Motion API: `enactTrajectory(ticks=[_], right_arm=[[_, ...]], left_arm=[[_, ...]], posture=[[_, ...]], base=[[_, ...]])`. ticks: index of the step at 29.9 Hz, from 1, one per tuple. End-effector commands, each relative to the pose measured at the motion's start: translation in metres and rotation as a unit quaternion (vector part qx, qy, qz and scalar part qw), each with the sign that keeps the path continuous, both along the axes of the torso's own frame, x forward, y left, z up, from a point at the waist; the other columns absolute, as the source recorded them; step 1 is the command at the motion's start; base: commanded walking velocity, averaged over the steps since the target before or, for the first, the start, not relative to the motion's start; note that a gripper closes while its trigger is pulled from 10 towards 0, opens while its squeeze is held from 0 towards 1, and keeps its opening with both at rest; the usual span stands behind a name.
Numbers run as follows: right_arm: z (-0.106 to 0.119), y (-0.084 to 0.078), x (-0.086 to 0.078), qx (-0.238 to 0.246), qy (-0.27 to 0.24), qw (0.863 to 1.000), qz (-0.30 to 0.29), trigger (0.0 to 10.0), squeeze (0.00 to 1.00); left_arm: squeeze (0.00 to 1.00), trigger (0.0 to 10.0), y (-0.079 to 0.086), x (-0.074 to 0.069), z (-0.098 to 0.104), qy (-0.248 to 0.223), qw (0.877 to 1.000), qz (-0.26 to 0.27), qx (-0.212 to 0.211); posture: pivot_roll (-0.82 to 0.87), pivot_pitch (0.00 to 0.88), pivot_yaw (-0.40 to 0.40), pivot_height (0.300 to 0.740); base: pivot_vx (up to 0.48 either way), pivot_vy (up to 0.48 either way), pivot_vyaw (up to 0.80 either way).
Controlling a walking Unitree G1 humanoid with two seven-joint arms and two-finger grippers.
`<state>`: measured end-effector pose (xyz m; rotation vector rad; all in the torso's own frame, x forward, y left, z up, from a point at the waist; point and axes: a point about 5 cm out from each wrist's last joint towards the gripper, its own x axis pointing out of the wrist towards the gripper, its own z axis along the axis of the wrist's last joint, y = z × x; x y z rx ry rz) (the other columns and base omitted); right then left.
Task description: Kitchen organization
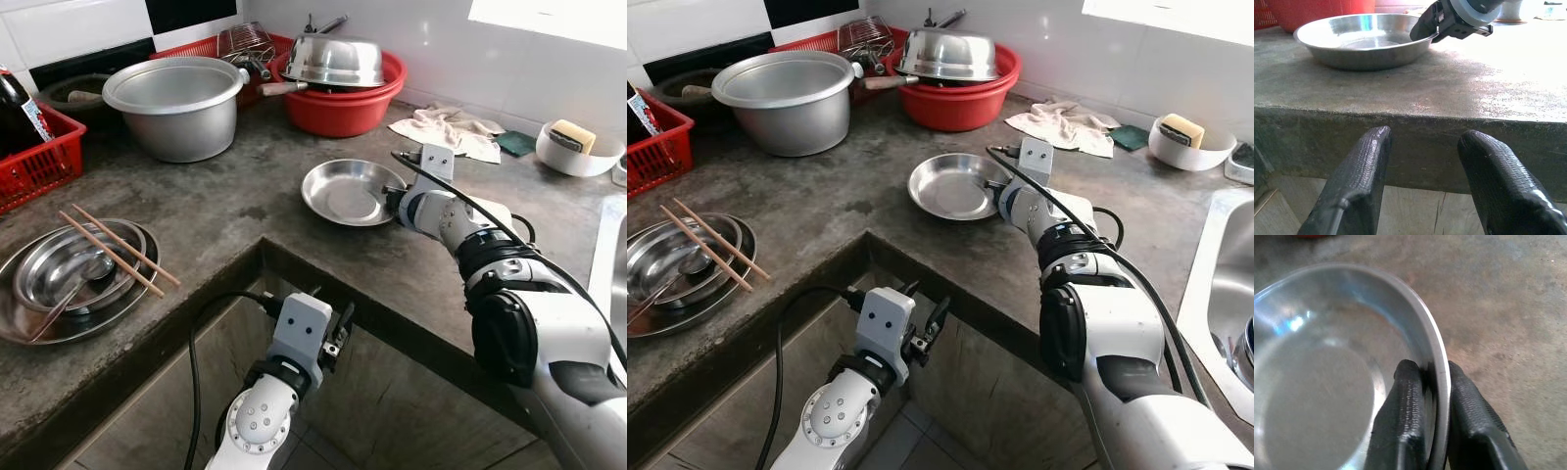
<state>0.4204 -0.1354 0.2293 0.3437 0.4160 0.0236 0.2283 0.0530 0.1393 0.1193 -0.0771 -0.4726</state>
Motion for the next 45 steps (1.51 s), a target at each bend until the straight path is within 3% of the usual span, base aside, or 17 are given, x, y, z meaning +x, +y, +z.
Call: enactTrajectory(ticks=[1, 5, 7, 10, 11, 17, 21, 22, 24, 25, 26, 28, 29, 31, 34, 38, 45], right_arm=[[-0.016, 0.003, -0.003, 0.017, 0.038, 0.999, -0.008, 0.0, 0.00], [-0.007, -0.002, 0.000, 0.071, 0.010, 0.997, -0.040, 0.0, 0.00], [0.010, -0.013, 0.004, 0.121, -0.063, 0.988, -0.076, 0.0, 0.00], [0.019, -0.016, 0.004, 0.142, -0.108, 0.981, -0.080, 0.0, 0.00], [0.026, -0.019, 0.001, 0.147, -0.143, 0.976, -0.079, 0.0, 0.00], [0.031, -0.021, -0.012, 0.126, -0.202, 0.968, -0.074, 0.0, 0.00], [0.040, -0.019, -0.040, 0.024, -0.309, 0.948, -0.073, 0.0, 0.00], [0.044, -0.018, -0.055, -0.037, -0.354, 0.932, -0.075, 0.0, 0.00], [0.044, -0.017, -0.061, -0.060, -0.368, 0.925, -0.076, 0.0, 0.00], [0.045, -0.018, -0.076, -0.099, -0.395, 0.910, -0.080, 0.0, 0.00], [0.045, -0.019, -0.082, -0.121, -0.403, 0.904, -0.079, 0.0, 0.00], [0.045, -0.019, -0.082, -0.121, -0.403, 0.904, -0.079, 0.0, 0.00], [0.043, -0.021, -0.091, -0.149, -0.410, 0.896, -0.078, 0.0, 0.00], [0.040, -0.023, -0.096, -0.161, -0.410, 0.894, -0.081, 0.0, 0.00], [0.037, -0.024, -0.103, -0.167, -0.407, 0.894, -0.084, 0.0, 0.00], [0.024, -0.022, -0.123, -0.194, -0.399, 0.894, -0.070, 0.0, 0.00], [0.018, -0.020, -0.130, -0.208, -0.392, 0.894, -0.066, 0.0, 0.00]], left_arm=[[0.00, 10.0, 0.000, 0.002, 0.001, -0.006, 1.000, 0.005, 0.005], [0.00, 10.0, 0.001, 0.003, 0.002, -0.008, 1.000, 0.007, 0.005], [0.00, 10.0, 0.002, 0.004, 0.002, -0.009, 1.000, 0.009, 0.006], [0.00, 10.0, 0.003, 0.005, 0.003, -0.011, 1.000, 0.011, 0.007], [0.00, 10.0, 0.005, 0.006, 0.003, -0.012, 1.000, 0.013, 0.008], [0.00, 10.0, 0.011, 0.010, 0.010, -0.030, 0.999, 0.038, -0.003], [0.00, 10.0, 0.016, 0.016, 0.013, -0.024, 0.998, 0.050, -0.022], [0.00, 10.0, 0.018, 0.017, 0.014, -0.020, 0.998, 0.055, -0.030], [0.00, 10.0, 0.018, 0.018, 0.015, -0.020, 0.998, 0.057, -0.033], [0.00, 10.0, 0.020, 0.019, 0.018, -0.023, 0.997, 0.062, -0.039], [0.00, 10.0, 0.021, 0.020, 0.020, -0.025, 0.997, 0.064, -0.043], [0.00, 10.0, 0.021, 0.020, 0.020, -0.025, 0.997, 0.064, -0.043], [0.00, 10.0, 0.022, 0.021, 0.023, -0.028, 0.996, 0.066, -0.047], [0.00, 10.0, 0.022, 0.021, 0.025, -0.032, 0.996, 0.066, -0.050], [0.00, 10.0, 0.023, 0.022, 0.027, -0.035, 0.996, 0.065, -0.052], [0.00, 10.0, 0.023, 0.026, 0.032, -0.042, 0.996, 0.060, -0.055], [0.00, 10.0, 0.022, 0.028, 0.032, -0.047, 0.997, 0.048, -0.044]], posture=[[0.07, 0.080, -0.084, 0.740], [0.07, 0.075, -0.084, 0.740], [0.07, 0.072, -0.081, 0.740], [0.07, 0.069, -0.077, 0.740], [0.07, 0.067, -0.069, 0.740], [0.07, 0.061, -0.059, 0.740], [0.06, 0.053, -0.043, 0.740], [0.06, 0.050, -0.039, 0.740], [0.06, 0.050, -0.039, 0.740], [0.06, 0.050, -0.037, 0.740], [0.05, 0.049, -0.034, 0.740], [0.05, 0.049, -0.034, 0.740], [0.05, 0.049, -0.034, 0.740], [0.05, 0.042, -0.028, 0.740], [0.05, 0.041, -0.028, 0.740], [0.03, 0.031, -0.014, 0.740], [0.03, 0.018, -0.002, 0.740]], base=[[0.000, 0.000, 0.00], [0.000, 0.000, 0.00], [0.000, 0.000, 0.00], [0.000, 0.000, 0.00], [0.000, 0.000, 0.00], [0.000, 0.000, 0.00], [0.000, 0.000, 0.00], [0.000, 0.000, 0.00], [0.000, 0.000, 0.00], [0.000, 0.000, 0.00], [0.000, 0.000, 0.00], [0.000, 0.000, 0.00], [0.000, 0.000, 0.00], [0.000, 0.000, 0.00], [0.000, 0.000, -0.39], [0.000, 0.119, -0.78], [0.000, 0.198, -0.77]])
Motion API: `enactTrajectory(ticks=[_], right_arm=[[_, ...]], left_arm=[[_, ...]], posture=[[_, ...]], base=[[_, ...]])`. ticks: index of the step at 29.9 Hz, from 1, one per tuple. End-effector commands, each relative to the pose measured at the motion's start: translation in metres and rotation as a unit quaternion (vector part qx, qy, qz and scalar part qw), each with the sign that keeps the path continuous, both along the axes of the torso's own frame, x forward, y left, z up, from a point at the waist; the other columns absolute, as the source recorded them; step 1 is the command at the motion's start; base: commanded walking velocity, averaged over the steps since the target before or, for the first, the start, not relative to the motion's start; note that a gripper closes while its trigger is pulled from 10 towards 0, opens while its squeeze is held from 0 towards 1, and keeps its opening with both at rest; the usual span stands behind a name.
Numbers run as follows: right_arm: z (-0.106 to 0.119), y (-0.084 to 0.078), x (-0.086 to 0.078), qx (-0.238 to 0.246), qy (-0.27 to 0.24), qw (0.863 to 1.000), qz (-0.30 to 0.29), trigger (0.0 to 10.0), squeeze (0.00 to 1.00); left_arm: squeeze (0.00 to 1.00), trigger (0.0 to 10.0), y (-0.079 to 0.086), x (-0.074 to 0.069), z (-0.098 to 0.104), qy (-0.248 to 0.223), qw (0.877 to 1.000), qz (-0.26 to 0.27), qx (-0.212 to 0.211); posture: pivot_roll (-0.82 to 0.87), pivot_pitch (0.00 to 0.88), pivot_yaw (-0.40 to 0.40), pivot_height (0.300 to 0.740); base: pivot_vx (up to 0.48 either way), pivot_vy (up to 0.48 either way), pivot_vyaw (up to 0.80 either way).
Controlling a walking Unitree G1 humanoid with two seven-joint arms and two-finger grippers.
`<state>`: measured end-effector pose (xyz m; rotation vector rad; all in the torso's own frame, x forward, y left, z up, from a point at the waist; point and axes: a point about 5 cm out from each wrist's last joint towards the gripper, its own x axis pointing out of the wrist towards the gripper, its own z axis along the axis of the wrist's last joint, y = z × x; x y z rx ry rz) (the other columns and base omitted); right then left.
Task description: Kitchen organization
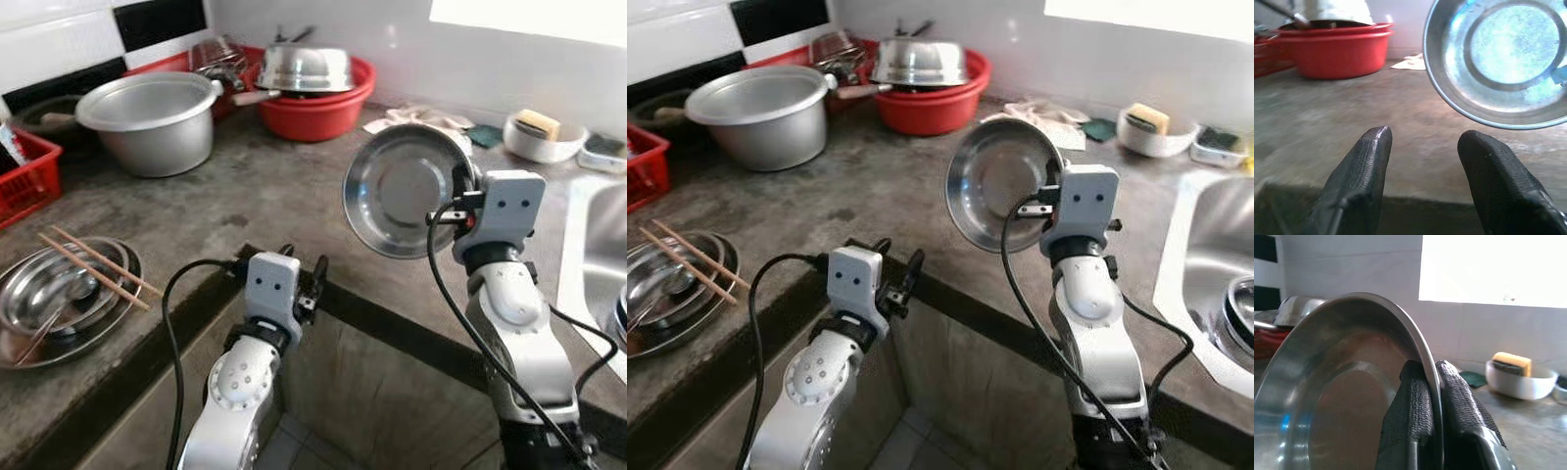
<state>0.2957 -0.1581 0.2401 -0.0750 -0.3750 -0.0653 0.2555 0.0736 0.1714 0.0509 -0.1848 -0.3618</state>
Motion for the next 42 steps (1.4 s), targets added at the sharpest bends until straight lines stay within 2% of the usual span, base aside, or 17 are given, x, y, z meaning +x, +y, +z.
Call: enactTrajectory(ticks=[1, 5, 12, 26, 42], right_arm=[[0.0076, 0.0029, -0.0050, -0.004, -0.017, 1.000, 0.003, 0.0, 0.00], [0.0076, 0.0048, -0.0091, -0.014, -0.017, 1.000, -0.001, 0.0, 0.00], [0.0089, 0.0067, -0.0115, -0.018, -0.016, 1.000, -0.005, 0.0, 0.00], [0.0071, 0.0093, -0.0117, -0.025, -0.004, 1.000, -0.002, 0.0, 0.00], [0.0076, 0.0095, -0.0125, -0.026, 0.000, 1.000, -0.003, 0.0, 0.00]], left_arm=[[0.00, 10.0, 0.0010, 0.0005, 0.0002, 0.000, 1.000, -0.002, 0.004], [0.00, 10.0, -0.0017, 0.0002, -0.0007, -0.010, 0.999, -0.013, 0.036], [0.00, 10.0, -0.0023, 0.0003, -0.0008, -0.004, 1.000, -0.017, 0.027], [0.00, 10.0, 0.0017, 0.0034, 0.0011, 0.001, 1.000, -0.005, 0.008], [0.00, 10.0, 0.0017, 0.0038, 0.0012, 0.001, 1.000, -0.005, 0.007]], posture=[[0.03, 0.018, -0.002, 0.740], [0.03, 0.021, 0.004, 0.740], [0.03, 0.029, 0.010, 0.740], [0.03, 0.032, 0.010, 0.740], [0.03, 0.032, 0.010, 0.740]], base=[[0.000, 0.000, -0.77], [0.000, -0.346, -0.77], [0.159, -0.415, -0.77], [0.019, 0.000, -0.77], [0.000, 0.000, -0.77]])
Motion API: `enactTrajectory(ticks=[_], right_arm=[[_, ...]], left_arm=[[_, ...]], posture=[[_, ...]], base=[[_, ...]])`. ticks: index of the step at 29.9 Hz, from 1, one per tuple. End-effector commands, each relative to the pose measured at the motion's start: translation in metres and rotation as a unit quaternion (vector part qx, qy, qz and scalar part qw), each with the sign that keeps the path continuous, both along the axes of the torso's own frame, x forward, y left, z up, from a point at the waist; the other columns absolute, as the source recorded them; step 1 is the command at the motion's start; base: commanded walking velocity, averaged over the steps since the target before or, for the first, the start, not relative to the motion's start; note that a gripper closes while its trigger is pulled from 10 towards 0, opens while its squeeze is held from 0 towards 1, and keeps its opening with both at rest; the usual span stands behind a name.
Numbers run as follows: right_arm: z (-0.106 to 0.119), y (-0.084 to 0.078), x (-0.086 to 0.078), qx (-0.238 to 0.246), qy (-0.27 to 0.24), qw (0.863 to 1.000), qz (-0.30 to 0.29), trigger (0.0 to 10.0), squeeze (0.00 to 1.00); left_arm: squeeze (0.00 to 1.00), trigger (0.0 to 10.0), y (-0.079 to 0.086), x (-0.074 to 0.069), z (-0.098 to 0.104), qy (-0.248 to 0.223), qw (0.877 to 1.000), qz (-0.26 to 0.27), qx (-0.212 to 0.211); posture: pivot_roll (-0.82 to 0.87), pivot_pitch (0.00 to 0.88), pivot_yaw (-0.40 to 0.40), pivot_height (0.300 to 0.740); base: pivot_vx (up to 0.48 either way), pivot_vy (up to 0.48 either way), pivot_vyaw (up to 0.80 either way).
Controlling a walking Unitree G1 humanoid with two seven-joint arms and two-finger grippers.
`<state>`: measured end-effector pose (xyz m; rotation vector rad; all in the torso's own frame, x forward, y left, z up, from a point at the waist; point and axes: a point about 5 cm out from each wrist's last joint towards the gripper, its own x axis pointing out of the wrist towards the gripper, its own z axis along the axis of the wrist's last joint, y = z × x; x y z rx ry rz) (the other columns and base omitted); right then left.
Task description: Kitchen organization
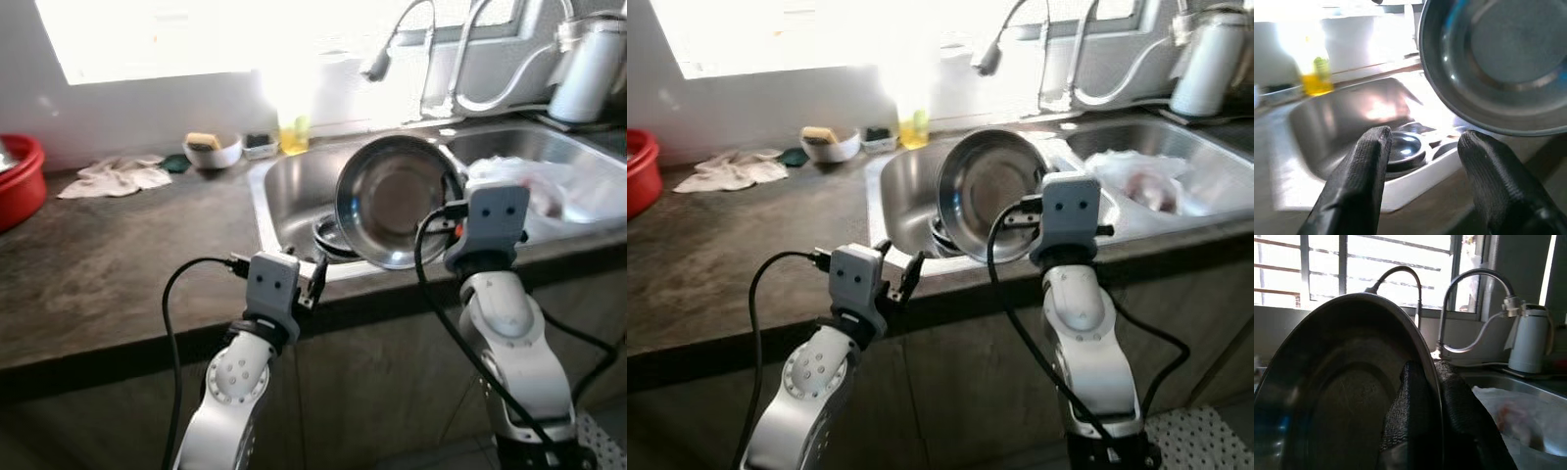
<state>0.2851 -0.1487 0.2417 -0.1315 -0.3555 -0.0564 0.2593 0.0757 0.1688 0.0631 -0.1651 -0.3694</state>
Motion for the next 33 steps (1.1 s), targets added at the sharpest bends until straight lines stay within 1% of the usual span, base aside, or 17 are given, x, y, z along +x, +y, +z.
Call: enactTrajectory(ticks=[1, 3, 4, 5, 9, 14, 23, 26, 30, 33], right_arm=[[0.006, 0.000, -0.002, 0.002, -0.011, 1.000, -0.002, 0.0, 0.00], [0.006, 0.000, -0.002, 0.002, -0.011, 1.000, -0.002, 0.0, 0.00], [0.005, 0.003, 0.001, -0.005, 0.000, 1.000, 0.014, 10.0, 0.00], [0.003, 0.008, 0.005, -0.019, 0.015, 0.999, 0.035, 10.0, 0.00], [0.003, 0.010, 0.006, -0.034, 0.017, 0.998, 0.045, 10.0, 0.00], [0.000, 0.013, 0.005, -0.045, 0.025, 0.997, 0.062, 10.0, 0.00], [0.000, 0.011, 0.008, -0.048, 0.034, 0.997, 0.059, 10.0, 0.00], [-0.002, 0.011, 0.009, -0.042, 0.041, 0.996, 0.060, 10.0, 0.00], [-0.004, 0.009, 0.011, -0.030, 0.049, 0.997, 0.054, 10.0, 0.00], [-0.006, 0.008, 0.011, -0.022, 0.054, 0.997, 0.052, 10.0, 0.00]], left_arm=[[0.00, 10.0, 0.000, 0.000, 0.004, -0.007, 1.000, -0.002, -0.001], [0.00, 10.0, 0.000, 0.000, 0.004, -0.007, 1.000, -0.002, -0.001], [0.00, 10.0, 0.004, 0.002, 0.007, -0.010, 1.000, 0.011, -0.007], [0.00, 10.0, 0.009, 0.004, 0.012, -0.015, 0.999, 0.028, -0.014], [0.00, 10.0, 0.011, 0.003, 0.016, -0.022, 0.999, 0.038, -0.017], [0.00, 10.0, 0.012, 0.004, 0.020, -0.029, 0.998, 0.046, -0.020], [0.00, 10.0, 0.014, 0.005, 0.019, -0.025, 0.998, 0.053, -0.018], [0.00, 10.0, 0.015, 0.006, 0.018, -0.024, 0.998, 0.057, -0.012], [0.00, 10.0, 0.016, 0.006, 0.018, -0.032, 0.998, 0.060, 0.006], [0.00, 10.0, 0.015, 0.005, 0.017, -0.033, 0.998, 0.055, 0.009]], posture=[[0.03, 0.032, 0.010, 0.740], [0.03, 0.032, 0.010, 0.740], [0.04, 0.034, -0.005, 0.740], [0.04, 0.032, -0.008, 0.740], [0.03, 0.031, -0.013, 0.740], [0.02, 0.022, -0.025, 0.740], [0.02, 0.004, -0.024, 0.740], [0.02, 0.000, -0.025, 0.740], [0.02, 0.000, -0.022, 0.740], [0.02, 0.000, -0.019, 0.740]], base=[[0.000, 0.000, -0.77], [0.000, 0.000, -0.77], [0.000, 0.000, 0.00], [0.000, 0.000, 0.00], [0.000, 0.000, 0.00], [0.000, 0.000, 0.65], [0.000, 0.000, 0.77], [0.000, 0.000, 0.00], [0.000, 0.000, 0.00], [0.249, -0.365, 0.00]])
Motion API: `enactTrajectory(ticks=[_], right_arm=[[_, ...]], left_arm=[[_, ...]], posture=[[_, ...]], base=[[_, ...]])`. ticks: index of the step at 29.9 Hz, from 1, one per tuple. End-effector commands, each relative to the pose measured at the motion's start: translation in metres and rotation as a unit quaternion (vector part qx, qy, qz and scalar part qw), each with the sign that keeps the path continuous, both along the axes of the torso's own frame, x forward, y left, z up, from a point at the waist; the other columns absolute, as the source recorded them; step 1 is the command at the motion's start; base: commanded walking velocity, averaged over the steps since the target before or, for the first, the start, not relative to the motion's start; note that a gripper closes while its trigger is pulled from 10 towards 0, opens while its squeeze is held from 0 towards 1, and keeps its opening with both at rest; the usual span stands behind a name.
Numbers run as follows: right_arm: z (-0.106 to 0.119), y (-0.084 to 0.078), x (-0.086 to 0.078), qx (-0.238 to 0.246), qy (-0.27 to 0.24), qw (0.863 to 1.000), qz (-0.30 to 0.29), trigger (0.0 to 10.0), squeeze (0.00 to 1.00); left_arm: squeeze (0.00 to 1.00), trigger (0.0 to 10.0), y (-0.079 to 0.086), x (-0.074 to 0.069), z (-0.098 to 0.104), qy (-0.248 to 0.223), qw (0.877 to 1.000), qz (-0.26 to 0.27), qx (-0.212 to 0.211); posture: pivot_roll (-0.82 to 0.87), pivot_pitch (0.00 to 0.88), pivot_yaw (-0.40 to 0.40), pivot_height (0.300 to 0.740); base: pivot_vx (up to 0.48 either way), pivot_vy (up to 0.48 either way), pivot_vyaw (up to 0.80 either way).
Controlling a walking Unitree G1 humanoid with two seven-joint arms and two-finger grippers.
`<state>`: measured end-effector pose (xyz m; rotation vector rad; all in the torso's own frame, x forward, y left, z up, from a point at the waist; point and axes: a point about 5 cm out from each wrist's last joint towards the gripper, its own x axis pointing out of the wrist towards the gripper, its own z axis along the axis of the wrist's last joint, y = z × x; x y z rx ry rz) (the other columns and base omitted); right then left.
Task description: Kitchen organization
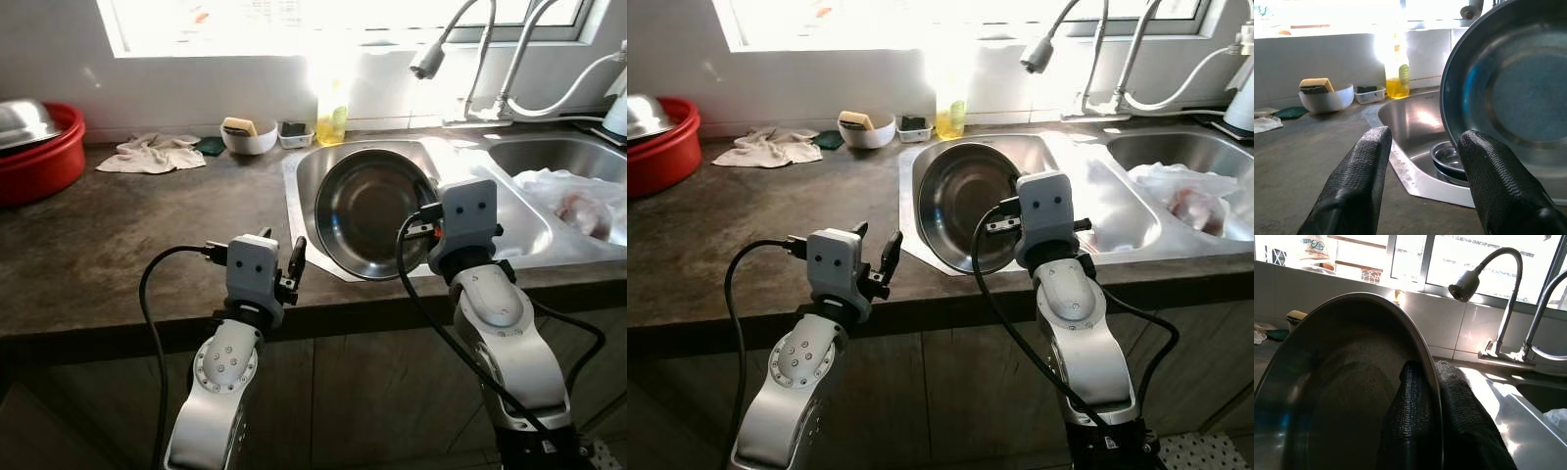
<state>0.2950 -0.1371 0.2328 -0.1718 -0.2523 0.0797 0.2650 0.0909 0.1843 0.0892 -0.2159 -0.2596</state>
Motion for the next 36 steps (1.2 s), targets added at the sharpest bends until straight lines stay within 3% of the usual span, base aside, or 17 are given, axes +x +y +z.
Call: enactTrajectory(ticks=[1, 14, 22, 29, 36], right_arm=[[0.003, -0.003, 0.001, 0.007, -0.003, 1.000, -0.008, 10.0, 0.00], [0.007, -0.001, 0.001, 0.006, -0.007, 1.000, 0.001, 10.0, 0.00], [0.008, 0.001, 0.002, 0.006, -0.003, 1.000, 0.004, 10.0, 0.00], [0.013, -0.008, 0.012, 0.019, 0.009, 1.000, -0.006, 10.0, 0.00], [0.014, -0.014, 0.038, 0.016, 0.032, 0.999, -0.007, 10.0, 0.00]], left_arm=[[0.00, 10.0, -0.001, 0.000, 0.001, -0.004, 1.000, 0.000, 0.008], [0.00, 10.0, -0.003, 0.001, -0.001, 0.000, 1.000, -0.004, 0.014], [0.00, 10.0, -0.001, 0.002, -0.002, 0.011, 1.000, 0.004, -0.003], [0.00, 10.0, -0.001, 0.003, 0.000, 0.008, 1.000, 0.005, -0.007], [0.00, 10.0, -0.002, 0.001, 0.000, 0.010, 1.000, 0.003, -0.005]], posture=[[0.02, 0.000, -0.019, 0.740], [0.02, 0.011, -0.019, 0.740], [0.02, 0.016, -0.022, 0.740], [0.02, 0.026, -0.020, 0.740], [0.02, 0.047, -0.015, 0.740]], base=[[0.266, -0.398, 0.00], [0.278, -0.388, 0.00], [0.283, -0.161, 0.72], [0.000, 0.000, 0.00], [0.000, 0.000, 0.00]])
